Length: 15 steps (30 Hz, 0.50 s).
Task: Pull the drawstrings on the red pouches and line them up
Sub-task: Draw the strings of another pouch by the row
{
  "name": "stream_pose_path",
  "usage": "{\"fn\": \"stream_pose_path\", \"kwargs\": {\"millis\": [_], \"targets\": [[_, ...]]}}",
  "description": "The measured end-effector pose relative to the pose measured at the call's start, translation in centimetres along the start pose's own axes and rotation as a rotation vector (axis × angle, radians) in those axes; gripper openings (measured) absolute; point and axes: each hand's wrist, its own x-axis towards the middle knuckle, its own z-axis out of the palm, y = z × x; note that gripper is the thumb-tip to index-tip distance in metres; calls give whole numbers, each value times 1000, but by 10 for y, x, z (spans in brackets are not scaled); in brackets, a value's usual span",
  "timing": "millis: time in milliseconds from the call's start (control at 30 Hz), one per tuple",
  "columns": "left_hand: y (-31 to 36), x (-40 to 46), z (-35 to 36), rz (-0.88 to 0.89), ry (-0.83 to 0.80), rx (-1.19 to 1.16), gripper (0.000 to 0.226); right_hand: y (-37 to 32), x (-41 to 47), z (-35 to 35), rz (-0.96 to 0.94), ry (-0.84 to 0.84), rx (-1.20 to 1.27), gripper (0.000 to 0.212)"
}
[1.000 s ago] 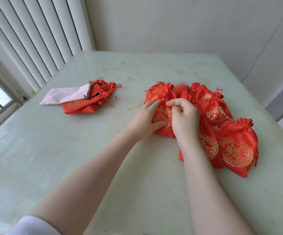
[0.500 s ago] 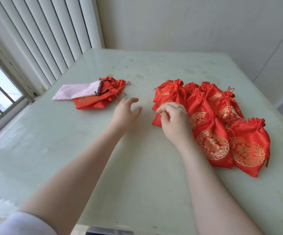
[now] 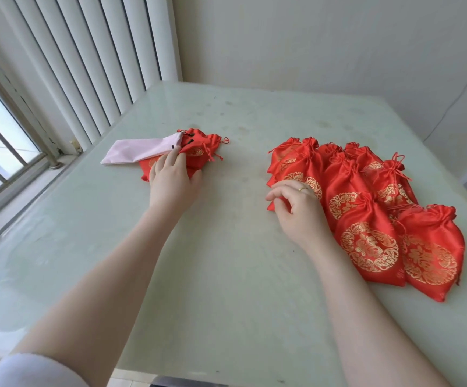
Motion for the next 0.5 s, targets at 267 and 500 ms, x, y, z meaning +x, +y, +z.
{"fn": "stream_pose_path", "kwargs": {"millis": [267,500], "targets": [[68,-34,-27,55,6,-882,17,-19,3,-13,280,68,534,20],[107,-51,-25,-225,-247,-1267,19,-27,3,-27,378,161,780,17]]}}
